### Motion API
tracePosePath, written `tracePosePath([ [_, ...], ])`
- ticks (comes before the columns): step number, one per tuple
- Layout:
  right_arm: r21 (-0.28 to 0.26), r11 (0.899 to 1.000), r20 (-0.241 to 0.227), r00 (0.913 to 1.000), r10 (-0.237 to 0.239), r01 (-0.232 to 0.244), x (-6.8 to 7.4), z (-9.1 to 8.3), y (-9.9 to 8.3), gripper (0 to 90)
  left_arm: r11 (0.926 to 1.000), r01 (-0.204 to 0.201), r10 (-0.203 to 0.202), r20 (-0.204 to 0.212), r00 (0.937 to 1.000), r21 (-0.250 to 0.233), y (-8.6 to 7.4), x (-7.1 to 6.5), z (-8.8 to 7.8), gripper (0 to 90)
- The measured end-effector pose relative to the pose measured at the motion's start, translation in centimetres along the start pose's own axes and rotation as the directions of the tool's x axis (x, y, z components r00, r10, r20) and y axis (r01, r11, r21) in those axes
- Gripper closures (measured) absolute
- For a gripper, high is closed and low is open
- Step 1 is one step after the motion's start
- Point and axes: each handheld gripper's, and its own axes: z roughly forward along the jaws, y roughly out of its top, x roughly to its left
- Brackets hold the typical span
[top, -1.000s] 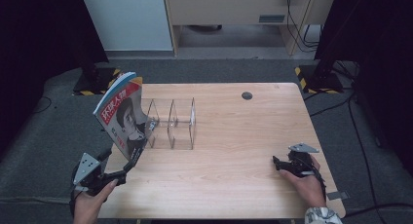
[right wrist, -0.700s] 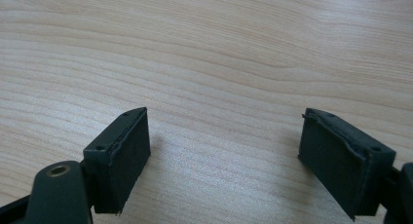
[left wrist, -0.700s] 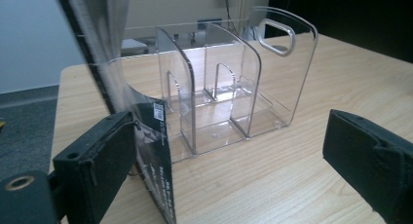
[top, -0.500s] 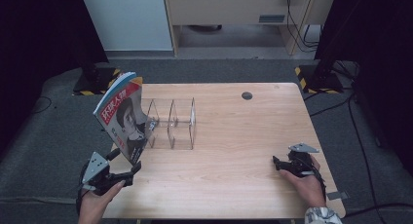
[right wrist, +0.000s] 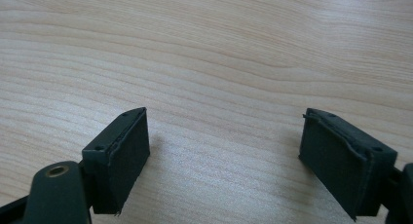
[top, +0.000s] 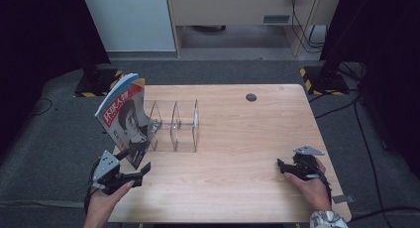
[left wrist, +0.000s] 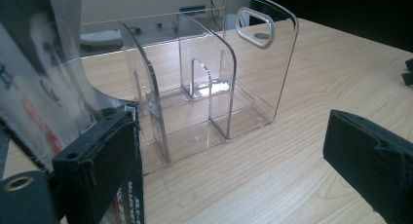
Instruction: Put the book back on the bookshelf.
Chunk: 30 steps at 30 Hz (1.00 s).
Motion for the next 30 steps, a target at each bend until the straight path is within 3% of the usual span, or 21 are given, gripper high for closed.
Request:
tracePosePath([
  [9,0.002,1.000,0.001,1.0000,0.001,-0.001,0.0,0.0,0.0,17.8,0.9999,0.012,-0.012,0.024,0.9996,-0.003,1.1,-0.4,1.6,5.0],
  [21,0.001,1.000,0.002,1.0000,0.000,0.000,0.0,0.0,0.0,17.5,0.9988,-0.013,0.010,0.064,0.9979,0.047,1.6,-1.3,4.1,4.2],
  [30,0.016,1.000,0.007,0.9999,0.009,-0.009,0.0,0.1,0.1,12.1,0.9973,-0.040,0.033,0.110,0.9934,0.062,2.2,-3.0,6.4,3.8],
])
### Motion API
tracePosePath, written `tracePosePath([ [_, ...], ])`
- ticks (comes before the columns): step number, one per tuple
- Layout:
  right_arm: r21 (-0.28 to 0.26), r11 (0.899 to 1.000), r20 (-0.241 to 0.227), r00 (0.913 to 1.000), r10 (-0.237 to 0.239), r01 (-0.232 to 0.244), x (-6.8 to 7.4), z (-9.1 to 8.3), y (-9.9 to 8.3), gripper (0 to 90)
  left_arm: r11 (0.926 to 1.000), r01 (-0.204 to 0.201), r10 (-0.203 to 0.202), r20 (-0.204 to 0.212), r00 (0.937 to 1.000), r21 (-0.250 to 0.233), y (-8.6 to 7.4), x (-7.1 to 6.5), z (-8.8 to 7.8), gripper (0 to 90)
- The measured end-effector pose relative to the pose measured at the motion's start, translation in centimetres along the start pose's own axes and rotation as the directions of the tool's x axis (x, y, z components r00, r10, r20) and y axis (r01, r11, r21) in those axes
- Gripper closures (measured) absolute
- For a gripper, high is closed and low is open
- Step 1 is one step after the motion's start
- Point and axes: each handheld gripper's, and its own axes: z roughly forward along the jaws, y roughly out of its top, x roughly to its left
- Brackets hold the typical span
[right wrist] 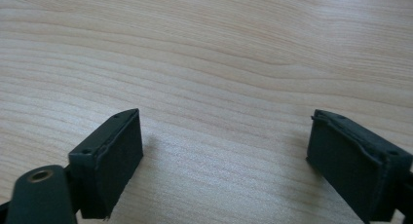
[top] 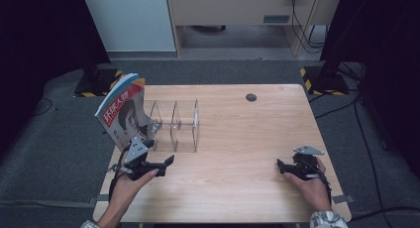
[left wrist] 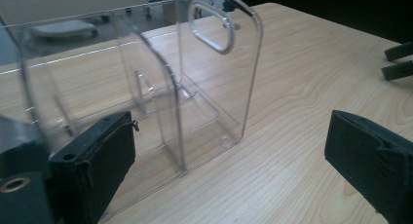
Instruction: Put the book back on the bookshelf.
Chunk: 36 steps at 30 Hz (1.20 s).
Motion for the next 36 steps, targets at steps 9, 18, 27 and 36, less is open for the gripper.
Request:
tracePosePath([
  [9,0.013,1.000,0.001,0.9999,-0.010,0.010,0.1,0.2,0.1,5.1,0.9986,-0.031,0.030,0.029,0.9991,0.042,0.5,-0.8,2.7,3.5],
  [18,0.014,1.000,-0.001,0.9999,-0.014,0.014,0.1,0.2,0.1,4.9,0.9942,-0.073,0.066,0.090,0.9938,0.078,0.6,-3.2,4.5,3.6],
  [27,0.013,1.000,0.002,0.9999,-0.011,0.011,0.1,0.2,0.1,5.1,0.9906,-0.098,0.084,0.138,0.9868,0.095,0.9,-5.2,6.5,3.8],
  [36,0.014,1.000,-0.001,1.0000,-0.010,0.010,0.1,0.2,0.0,5.2,0.9827,-0.121,0.097,0.171,0.9805,0.140,0.9,-6.7,8.9,4.2],
])
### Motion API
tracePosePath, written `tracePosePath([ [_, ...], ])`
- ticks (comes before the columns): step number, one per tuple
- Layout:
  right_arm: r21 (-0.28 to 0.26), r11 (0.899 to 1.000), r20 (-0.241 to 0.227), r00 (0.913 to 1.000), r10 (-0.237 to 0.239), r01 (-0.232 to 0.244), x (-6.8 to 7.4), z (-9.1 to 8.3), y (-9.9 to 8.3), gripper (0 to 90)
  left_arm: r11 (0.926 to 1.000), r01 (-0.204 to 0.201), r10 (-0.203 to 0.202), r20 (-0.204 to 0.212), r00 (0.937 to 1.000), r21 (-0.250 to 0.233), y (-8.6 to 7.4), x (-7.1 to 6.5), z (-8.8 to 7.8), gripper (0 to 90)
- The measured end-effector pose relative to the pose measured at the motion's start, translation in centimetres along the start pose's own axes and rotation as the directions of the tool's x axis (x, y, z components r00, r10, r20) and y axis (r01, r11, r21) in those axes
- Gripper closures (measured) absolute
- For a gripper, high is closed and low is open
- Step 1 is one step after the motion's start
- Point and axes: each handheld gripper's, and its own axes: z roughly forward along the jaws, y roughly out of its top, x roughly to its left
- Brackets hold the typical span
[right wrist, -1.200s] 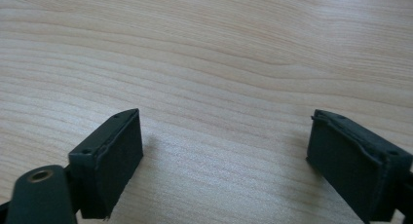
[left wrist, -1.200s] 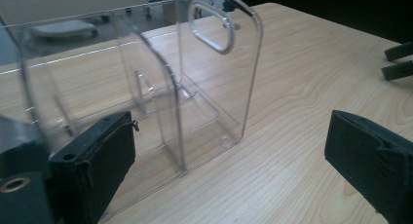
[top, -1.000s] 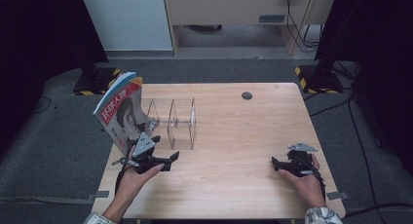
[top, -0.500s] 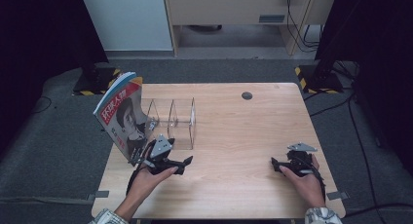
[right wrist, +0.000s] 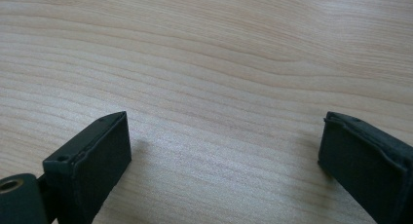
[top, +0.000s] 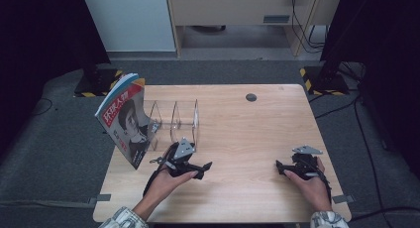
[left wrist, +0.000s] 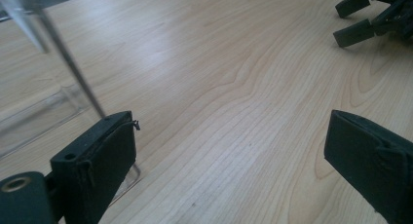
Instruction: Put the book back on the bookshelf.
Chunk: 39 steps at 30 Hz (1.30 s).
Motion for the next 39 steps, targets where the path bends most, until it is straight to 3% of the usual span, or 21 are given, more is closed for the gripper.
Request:
tracePosePath([
  [9,0.002,1.000,-0.002,1.0000,-0.002,0.002,0.0,0.0,0.0,5.2,0.9966,-0.034,0.031,0.052,0.9982,0.074,0.1,-1.8,2.6,4.2],
  [21,0.000,1.000,-0.002,1.0000,-0.005,0.005,0.0,-0.1,0.0,5.1,0.9866,-0.066,0.055,0.077,0.9956,0.149,0.5,-2.9,5.0,4.2],
  [31,0.002,1.000,-0.006,1.0000,-0.003,0.003,0.0,-0.1,0.0,4.9,0.9797,-0.085,0.071,0.080,0.9942,0.181,1.4,-3.8,7.5,4.4],
  [34,0.002,1.000,-0.008,0.9999,-0.006,0.006,0.0,0.0,0.0,4.9,0.9719,-0.075,0.060,0.075,0.9954,0.223,1.6,-4.1,9.2,4.3],
  [39,0.002,1.000,-0.009,0.9999,-0.007,0.007,0.0,0.0,0.0,4.8,0.9747,-0.060,0.050,0.052,0.9974,0.216,1.9,-4.0,10.7,5.0],
])
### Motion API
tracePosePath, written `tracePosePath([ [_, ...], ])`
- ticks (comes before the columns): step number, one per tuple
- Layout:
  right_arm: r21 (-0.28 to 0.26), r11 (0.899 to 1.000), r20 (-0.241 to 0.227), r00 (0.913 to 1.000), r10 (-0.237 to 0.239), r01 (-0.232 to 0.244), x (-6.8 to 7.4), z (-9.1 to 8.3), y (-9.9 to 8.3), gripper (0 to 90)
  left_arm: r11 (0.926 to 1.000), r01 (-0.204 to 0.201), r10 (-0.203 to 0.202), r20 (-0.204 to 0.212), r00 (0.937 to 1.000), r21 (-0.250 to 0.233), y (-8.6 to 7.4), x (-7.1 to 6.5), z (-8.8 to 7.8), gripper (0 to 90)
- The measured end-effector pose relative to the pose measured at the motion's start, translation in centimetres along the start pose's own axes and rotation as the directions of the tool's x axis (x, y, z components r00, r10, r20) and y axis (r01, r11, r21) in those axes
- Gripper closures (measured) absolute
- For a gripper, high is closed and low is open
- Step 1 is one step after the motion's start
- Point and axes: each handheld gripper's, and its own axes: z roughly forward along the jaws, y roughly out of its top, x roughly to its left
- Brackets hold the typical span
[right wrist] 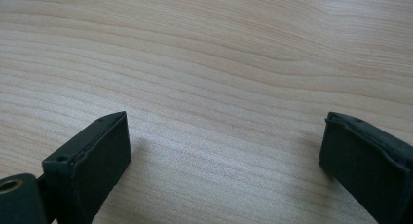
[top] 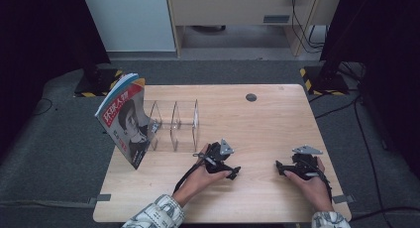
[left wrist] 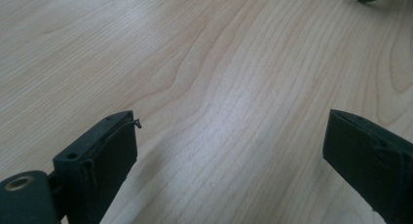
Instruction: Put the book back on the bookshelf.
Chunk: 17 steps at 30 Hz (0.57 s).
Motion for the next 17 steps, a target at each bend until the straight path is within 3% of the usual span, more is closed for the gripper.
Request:
tracePosePath([
  [6,0.000,1.000,0.000,1.0000,0.000,0.000,0.0,0.0,0.0,4.8,0.9994,0.020,-0.019,-0.021,0.9996,0.027,-0.1,0.2,1.4,5.2],
  [17,0.000,1.000,0.001,1.0000,-0.001,0.001,0.0,0.0,0.0,4.8,0.9986,0.053,-0.053,-0.048,0.9974,0.007,-0.3,0.3,1.8,2.3],
])
